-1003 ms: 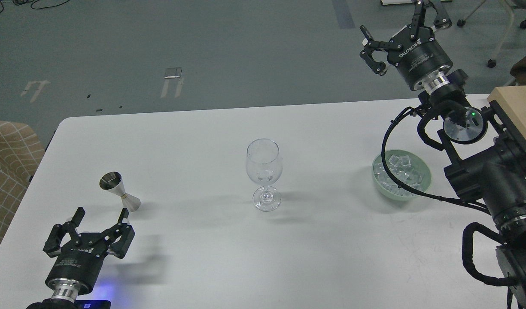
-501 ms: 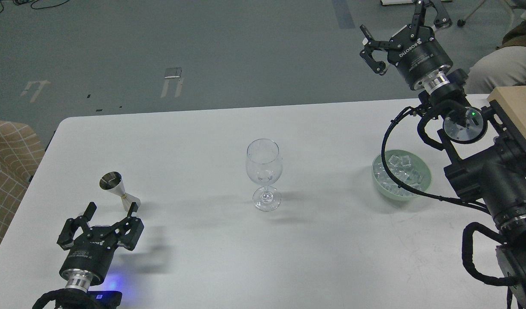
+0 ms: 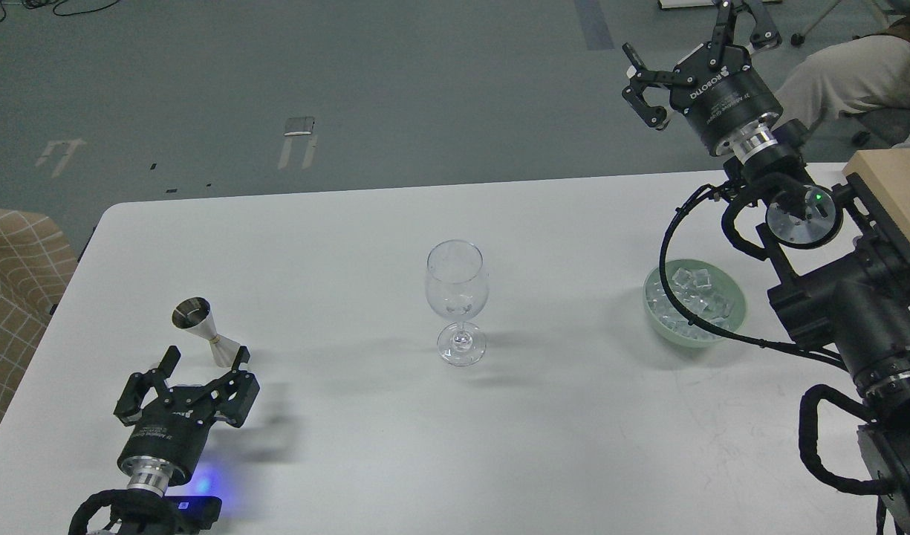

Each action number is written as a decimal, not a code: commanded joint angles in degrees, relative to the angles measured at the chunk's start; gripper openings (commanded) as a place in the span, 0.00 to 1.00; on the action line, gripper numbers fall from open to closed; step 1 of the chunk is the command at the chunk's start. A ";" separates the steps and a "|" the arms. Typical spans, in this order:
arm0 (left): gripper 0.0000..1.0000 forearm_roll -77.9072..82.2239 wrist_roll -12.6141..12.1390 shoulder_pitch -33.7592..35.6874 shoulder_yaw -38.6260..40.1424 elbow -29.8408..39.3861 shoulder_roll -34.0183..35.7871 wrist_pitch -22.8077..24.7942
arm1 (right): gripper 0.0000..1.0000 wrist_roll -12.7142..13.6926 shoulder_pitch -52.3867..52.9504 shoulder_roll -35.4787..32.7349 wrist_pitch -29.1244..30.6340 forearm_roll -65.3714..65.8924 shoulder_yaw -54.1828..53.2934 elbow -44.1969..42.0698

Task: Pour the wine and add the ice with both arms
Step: 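Move the open left gripper toward the metal jigger, then close the left gripper around the metal jigger, then lift the metal jigger with the left gripper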

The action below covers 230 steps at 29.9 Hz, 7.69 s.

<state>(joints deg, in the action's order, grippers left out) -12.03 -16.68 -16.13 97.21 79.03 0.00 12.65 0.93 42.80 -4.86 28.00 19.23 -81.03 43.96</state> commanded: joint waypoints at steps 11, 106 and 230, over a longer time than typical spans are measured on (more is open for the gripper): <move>0.98 -0.01 0.25 0.75 -0.01 -0.45 0.00 -0.16 | 1.00 -0.05 0.00 -0.06 0.00 -0.07 0.00 0.08; 0.46 -0.01 1.92 10.33 0.96 -9.51 0.09 2.91 | 1.00 0.04 -0.08 0.38 -0.05 0.02 0.09 0.16; 0.00 2.19 3.06 13.49 -18.99 9.39 15.03 2.74 | 1.00 -0.05 -0.70 1.26 -0.58 -0.07 0.00 0.34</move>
<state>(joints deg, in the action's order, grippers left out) -9.85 -13.62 -3.71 79.42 88.48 14.45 15.48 0.88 42.16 -3.61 27.39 19.16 -81.04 44.36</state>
